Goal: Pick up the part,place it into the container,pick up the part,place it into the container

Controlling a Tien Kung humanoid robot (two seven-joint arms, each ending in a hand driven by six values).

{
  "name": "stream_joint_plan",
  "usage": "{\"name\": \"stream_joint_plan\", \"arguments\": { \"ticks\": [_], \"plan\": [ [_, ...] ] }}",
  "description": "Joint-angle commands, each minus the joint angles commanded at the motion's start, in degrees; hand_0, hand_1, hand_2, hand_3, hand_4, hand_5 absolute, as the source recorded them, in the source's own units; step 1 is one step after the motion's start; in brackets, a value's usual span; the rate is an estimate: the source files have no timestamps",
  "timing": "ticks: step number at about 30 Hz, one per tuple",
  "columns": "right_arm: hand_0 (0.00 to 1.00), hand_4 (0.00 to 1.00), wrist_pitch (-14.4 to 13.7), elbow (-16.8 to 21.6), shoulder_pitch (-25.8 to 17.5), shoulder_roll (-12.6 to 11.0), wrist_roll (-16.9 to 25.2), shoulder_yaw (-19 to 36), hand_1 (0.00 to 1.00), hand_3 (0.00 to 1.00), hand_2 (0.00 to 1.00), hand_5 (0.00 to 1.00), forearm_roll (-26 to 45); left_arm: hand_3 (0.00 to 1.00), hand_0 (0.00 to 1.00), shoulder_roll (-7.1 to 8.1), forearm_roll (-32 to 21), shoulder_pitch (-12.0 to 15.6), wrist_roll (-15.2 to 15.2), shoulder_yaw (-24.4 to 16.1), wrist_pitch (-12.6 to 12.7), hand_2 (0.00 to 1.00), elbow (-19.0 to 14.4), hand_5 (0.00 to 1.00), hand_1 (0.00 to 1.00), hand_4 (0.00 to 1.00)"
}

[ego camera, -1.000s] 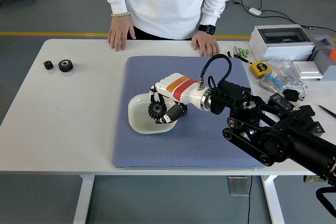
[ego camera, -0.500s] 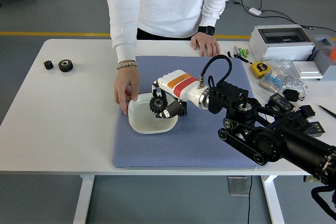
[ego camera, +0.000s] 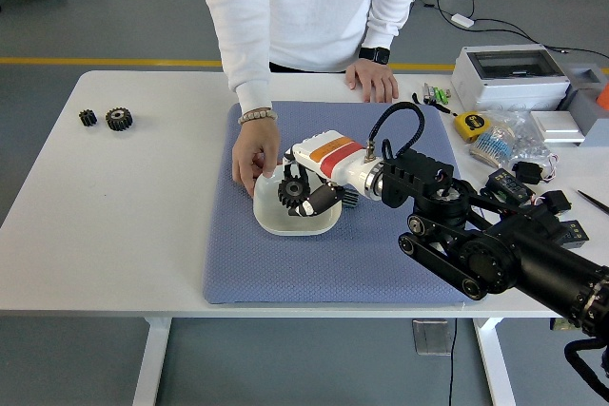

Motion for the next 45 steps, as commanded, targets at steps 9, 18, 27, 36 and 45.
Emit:
{"name": "stream_joint_plan", "arguments": {
  "ticks": [9,18,27,36,45],
  "plan": [
    [0.097,0.866,0.11,-1.22,-0.06,0.0,0.03,-0.32,0.243,0.447,0.394,0.305,1.06,0.568,0.715,-0.03,0.15,-0.08,0.04,-0.1,0.01,0.675,0.0,0.568,0.677,0.602],
    [0.16,0.971,1.46,-1.57,-0.18,0.0,1.19,0.21,0.35,0.729,0.538,0.414,0.51,0.568,0.715,0.02,0.37,-0.04,0.13,-0.16,0.0,0.675,0.0,0.568,0.676,0.601],
    [0.173,0.998,1.52,-1.67,-0.35,0.0,2.99,0.16,0.362,0.878,0.659,0.459,0.06,0.567,0.715,-0.05,0.36,-0.04,0.1,0.0,-0.06,0.675,0.0,0.568,0.676,0.601],
    [0.175,0.998,1.48,-1.27,-0.51,0.0,2.78,0.62,0.364,0.884,0.695,0.473,-0.55,0.567,0.715,0.05,0.64,0.13,0.13,-0.08,-0.07,0.675,0.0,0.568,0.676,0.602],
    [0.166,0.998,1.88,-0.05,-1.36,-0.95,2.35,2.79,0.357,0.801,0.644,0.469,-0.77,0.567,0.715,0.04,0.79,0.28,0.0,-0.09,-0.11,0.675,0.0,0.569,0.676,0.602]
  ]
}}
